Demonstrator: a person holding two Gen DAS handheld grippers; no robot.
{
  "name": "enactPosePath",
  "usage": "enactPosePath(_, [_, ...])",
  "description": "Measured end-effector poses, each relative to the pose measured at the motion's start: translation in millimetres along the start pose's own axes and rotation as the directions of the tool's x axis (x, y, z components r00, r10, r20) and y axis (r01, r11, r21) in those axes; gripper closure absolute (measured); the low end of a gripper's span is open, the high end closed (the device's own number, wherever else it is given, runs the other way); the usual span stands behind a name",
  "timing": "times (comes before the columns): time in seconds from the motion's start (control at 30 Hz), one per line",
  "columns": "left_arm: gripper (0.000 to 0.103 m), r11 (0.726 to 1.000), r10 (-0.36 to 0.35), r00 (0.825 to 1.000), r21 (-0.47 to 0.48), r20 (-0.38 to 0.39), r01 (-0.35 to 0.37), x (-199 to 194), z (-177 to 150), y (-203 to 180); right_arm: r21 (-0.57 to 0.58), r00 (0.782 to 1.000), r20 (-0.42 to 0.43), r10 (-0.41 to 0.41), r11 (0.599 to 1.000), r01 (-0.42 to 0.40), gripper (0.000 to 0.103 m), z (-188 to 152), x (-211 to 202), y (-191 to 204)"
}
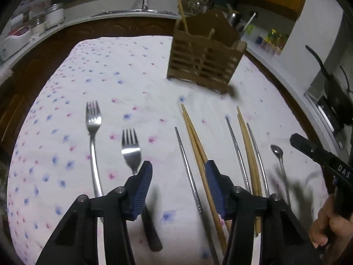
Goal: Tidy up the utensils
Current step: 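Grasp a wooden chopstick with the right tool while the left tool grasps a steel chopstick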
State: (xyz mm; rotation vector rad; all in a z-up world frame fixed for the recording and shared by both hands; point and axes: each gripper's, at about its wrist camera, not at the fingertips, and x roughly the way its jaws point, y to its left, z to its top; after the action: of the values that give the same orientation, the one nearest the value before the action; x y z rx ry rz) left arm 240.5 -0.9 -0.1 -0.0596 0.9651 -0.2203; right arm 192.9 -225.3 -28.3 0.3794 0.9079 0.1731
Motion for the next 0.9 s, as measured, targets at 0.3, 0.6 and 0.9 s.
enactPosePath(0.3, [0.063, 1.0, -0.001, 0.997, 0.012, -0.078, 0.001, 41, 13, -6, -0.005, 0.991, -0.133, 0.019, 1.0, -0.02, 0.085, 2, 56, 4])
enactPosePath(0.6, [0.067, 0.999, -0.039, 0.992, 0.013, -0.118, 0.041, 69, 16, -3, -0.023, 0.973, -0.226, -0.048, 0.999, 0.044, 0.088, 4, 92, -4])
enactPosePath(0.9, [0.086, 0.998, -0.012, 0.986, 0.058, -0.166, 0.022, 91, 37, -2, -0.061, 0.964, -0.261, -0.055, 0.997, 0.041, 0.092, 22, 111, -3])
